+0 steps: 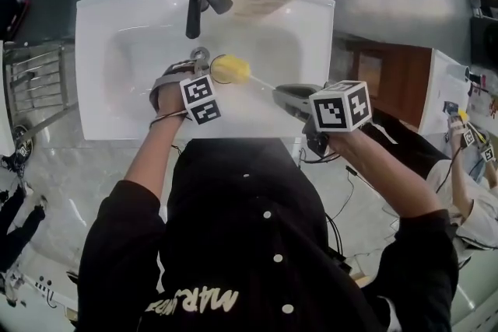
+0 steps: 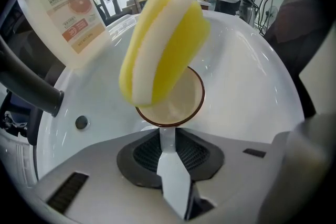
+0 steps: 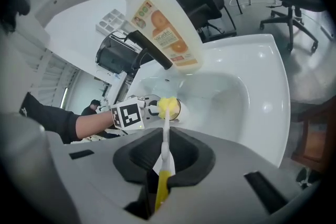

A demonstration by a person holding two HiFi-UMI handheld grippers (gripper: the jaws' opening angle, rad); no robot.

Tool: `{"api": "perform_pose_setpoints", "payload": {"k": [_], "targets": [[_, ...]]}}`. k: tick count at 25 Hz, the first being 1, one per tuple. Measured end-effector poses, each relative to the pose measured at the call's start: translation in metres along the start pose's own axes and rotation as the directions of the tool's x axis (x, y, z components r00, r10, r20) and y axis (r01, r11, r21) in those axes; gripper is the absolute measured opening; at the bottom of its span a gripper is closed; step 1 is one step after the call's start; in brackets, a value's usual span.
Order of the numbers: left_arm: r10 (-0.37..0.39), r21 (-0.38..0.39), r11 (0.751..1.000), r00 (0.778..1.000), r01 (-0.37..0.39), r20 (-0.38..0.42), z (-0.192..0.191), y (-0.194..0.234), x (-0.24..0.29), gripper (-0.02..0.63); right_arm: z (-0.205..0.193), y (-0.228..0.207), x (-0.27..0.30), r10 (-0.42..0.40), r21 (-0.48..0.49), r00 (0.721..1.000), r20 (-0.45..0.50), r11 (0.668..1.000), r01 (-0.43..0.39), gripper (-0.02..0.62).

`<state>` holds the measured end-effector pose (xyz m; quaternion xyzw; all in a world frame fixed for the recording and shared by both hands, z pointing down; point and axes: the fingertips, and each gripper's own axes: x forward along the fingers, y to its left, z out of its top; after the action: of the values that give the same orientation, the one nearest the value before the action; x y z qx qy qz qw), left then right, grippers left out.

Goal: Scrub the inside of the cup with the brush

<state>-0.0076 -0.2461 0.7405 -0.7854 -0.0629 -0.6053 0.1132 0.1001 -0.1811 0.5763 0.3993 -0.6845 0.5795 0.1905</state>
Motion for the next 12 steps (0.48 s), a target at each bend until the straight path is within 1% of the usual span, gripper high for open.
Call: {"api": "perform_pose_setpoints", "payload": {"k": [3,6,9,12], "targets": [[0.006,0.001,1.0,1.0,-0.006,-0.003,-0.002,0.0,0.001,0.092,-0.001,0.003,-0.009,0.016,0.008,0.998,0.059,1.0,-0.016,0.051],[0.021,0.016,1.0,1.0,-0.021,-0.006,-0.003,0.002,0.002,0.095,-0.005,0.003,-0.016,0.019,-0.017,0.994,0.108,1.0,-0.017,0.051],[0.02,0.01,1.0,1.0,-0.019,-0.003,-0.004,0.003,0.001,0.095,-0.006,0.009,-0.027,0.013,-0.073,0.984,0.178,0.997,0.0,0.051],[0.022,0.015,1.0,1.0,-0.022,-0.002,-0.005,0.003,0.001,0.098,-0.005,0.013,-0.043,-0.014,-0.16,0.967,0.256,0.985,0.057,0.051]]}}
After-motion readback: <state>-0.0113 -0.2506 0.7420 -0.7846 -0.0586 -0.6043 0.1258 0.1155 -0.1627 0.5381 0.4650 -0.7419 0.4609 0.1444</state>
